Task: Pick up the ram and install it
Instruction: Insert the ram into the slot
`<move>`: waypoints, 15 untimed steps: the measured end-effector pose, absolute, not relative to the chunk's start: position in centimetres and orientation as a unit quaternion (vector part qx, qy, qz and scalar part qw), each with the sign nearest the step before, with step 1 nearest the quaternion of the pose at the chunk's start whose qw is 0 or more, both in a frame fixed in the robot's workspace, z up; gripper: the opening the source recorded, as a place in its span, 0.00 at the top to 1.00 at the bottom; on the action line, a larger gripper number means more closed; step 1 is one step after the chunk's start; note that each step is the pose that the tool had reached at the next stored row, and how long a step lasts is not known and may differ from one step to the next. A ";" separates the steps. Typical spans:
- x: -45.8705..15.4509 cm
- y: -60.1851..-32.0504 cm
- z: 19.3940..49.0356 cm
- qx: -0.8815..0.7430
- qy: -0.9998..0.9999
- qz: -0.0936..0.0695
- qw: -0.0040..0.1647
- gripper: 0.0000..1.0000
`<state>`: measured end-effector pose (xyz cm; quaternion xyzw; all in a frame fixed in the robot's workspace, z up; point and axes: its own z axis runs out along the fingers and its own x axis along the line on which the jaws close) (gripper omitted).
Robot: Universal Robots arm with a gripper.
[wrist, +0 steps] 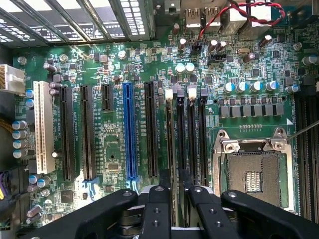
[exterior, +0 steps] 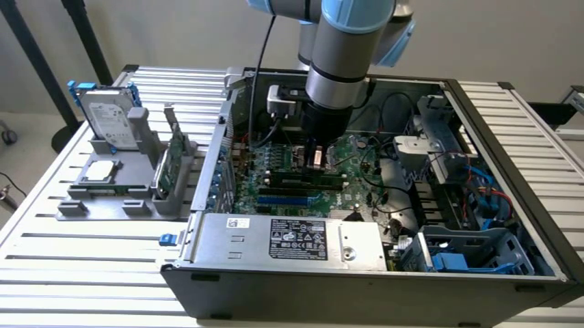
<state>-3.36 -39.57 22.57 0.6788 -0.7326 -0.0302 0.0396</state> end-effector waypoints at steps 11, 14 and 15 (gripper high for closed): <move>-3.4 -39.6 24.7 0.679 -0.732 -0.035 0.035 0.87; -3.4 -39.6 24.8 0.679 -0.732 -0.035 0.035 0.89; -3.4 -39.6 24.8 0.679 -0.732 -0.036 0.035 0.89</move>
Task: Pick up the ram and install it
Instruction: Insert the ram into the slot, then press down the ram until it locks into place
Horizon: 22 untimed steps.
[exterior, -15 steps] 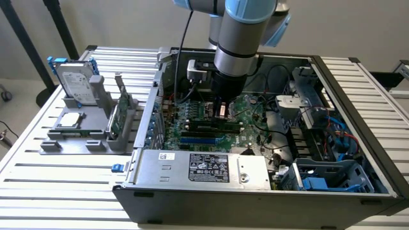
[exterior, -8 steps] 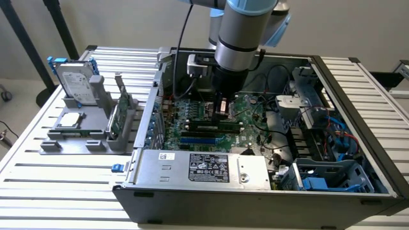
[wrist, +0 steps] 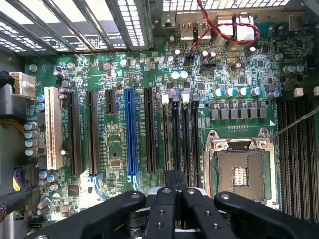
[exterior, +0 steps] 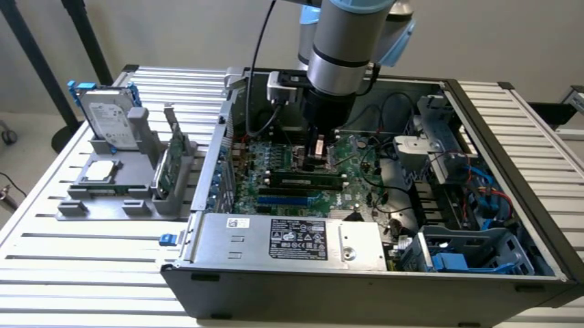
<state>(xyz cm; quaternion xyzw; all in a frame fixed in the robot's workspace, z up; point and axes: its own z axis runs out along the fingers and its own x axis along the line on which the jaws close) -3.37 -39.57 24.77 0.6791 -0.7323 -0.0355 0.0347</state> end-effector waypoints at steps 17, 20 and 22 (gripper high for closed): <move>-3.7 -39.6 24.5 0.680 -0.732 -0.033 0.029 0.89; -4.0 -39.6 24.4 0.681 -0.731 -0.032 0.024 0.89; -4.0 -39.6 24.4 0.683 -0.729 -0.033 0.022 0.89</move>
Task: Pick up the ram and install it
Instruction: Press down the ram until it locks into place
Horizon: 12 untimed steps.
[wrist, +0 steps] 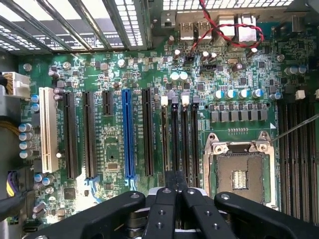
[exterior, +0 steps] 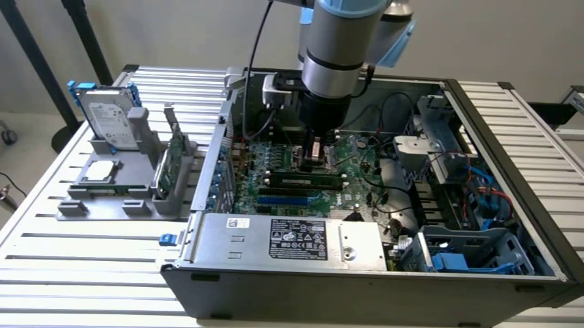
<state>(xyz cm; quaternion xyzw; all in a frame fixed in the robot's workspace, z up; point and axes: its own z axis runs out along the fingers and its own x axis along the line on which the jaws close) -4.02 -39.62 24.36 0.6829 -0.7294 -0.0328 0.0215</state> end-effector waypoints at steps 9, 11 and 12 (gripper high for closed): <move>-4.0 -40.0 24.2 0.687 -0.726 -0.032 0.014 0.89; -4.0 -40.1 24.1 0.687 -0.726 -0.031 0.011 0.89; -4.0 -40.1 24.1 0.687 -0.726 -0.029 0.009 0.89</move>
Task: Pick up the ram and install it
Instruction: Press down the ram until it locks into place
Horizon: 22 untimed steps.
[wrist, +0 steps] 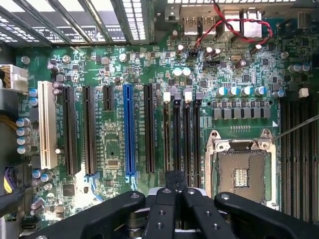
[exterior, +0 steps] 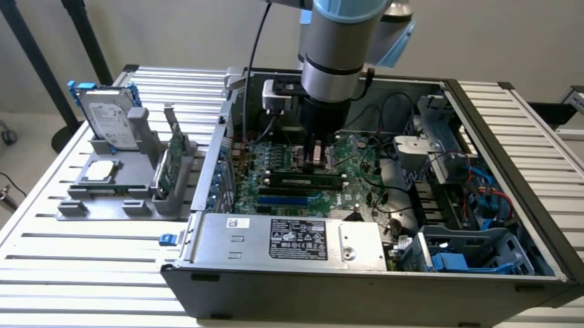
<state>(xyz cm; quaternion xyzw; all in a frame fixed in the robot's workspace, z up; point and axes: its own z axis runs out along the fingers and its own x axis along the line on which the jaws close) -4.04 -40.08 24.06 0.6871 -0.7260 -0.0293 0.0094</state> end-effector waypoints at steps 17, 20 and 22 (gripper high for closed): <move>-4.3 -40.1 23.2 0.688 -0.725 -0.024 -0.002 0.89; -4.3 -40.1 23.0 0.688 -0.725 -0.023 -0.002 0.89; -4.3 -40.1 22.9 0.688 -0.725 -0.023 -0.003 0.89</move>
